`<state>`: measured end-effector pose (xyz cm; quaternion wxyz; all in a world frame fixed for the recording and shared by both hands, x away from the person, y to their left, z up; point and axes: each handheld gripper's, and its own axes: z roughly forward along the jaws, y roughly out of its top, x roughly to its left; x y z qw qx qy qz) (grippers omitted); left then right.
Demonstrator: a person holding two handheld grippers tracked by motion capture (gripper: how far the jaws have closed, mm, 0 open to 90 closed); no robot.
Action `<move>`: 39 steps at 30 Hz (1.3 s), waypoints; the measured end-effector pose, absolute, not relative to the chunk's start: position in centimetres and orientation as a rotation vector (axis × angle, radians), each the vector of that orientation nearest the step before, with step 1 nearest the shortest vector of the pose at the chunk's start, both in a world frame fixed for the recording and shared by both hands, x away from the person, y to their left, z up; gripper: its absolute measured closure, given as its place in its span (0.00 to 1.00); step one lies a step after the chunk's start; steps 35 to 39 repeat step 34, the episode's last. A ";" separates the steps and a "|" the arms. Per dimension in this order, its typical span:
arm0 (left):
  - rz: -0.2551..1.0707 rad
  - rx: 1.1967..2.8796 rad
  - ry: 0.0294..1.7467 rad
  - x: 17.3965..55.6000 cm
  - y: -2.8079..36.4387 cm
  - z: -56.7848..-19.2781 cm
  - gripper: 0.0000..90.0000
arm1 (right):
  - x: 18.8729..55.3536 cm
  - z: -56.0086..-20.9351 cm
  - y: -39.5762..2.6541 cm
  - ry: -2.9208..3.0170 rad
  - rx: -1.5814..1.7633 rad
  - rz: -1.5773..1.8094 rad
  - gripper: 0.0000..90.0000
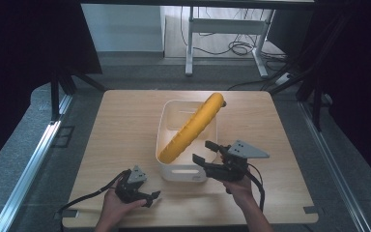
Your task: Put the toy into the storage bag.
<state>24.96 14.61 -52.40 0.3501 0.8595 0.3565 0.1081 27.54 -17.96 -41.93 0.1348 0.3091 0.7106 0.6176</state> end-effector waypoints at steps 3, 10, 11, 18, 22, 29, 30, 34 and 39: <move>0.283 2.229 0.922 25.0 14.6 -52.4 0.15 | 27.7 -42.3 -19.6 2.024 0.919 1.766 0.35; 0.287 2.226 0.925 24.9 14.7 -52.4 0.15 | 28.4 -43.1 -22.8 1.980 0.984 1.700 0.38; 0.288 2.226 0.924 24.9 14.7 -52.4 0.15 | 28.5 -43.3 -23.2 1.975 0.992 1.687 0.38; 0.289 2.232 0.922 24.9 14.6 -52.4 0.15 | 29.3 -44.7 -25.7 1.952 1.077 1.630 0.39; 0.293 2.231 0.921 24.9 14.7 -52.3 0.15 | 29.7 -45.5 -26.5 1.952 1.119 1.600 0.40; 0.292 2.238 0.917 25.0 14.7 -52.4 0.15 | 29.7 -45.7 -26.9 1.948 1.118 1.584 0.40; 0.292 2.238 0.917 25.0 14.7 -52.4 0.15 | 29.7 -45.7 -26.9 1.949 1.115 1.582 0.40; 0.293 2.238 0.919 25.0 14.7 -52.4 0.15 | 29.7 -45.9 -26.8 1.958 1.115 1.575 0.40; 0.293 2.238 0.919 25.0 14.7 -52.4 0.15 | 29.7 -45.9 -26.8 1.958 1.115 1.575 0.40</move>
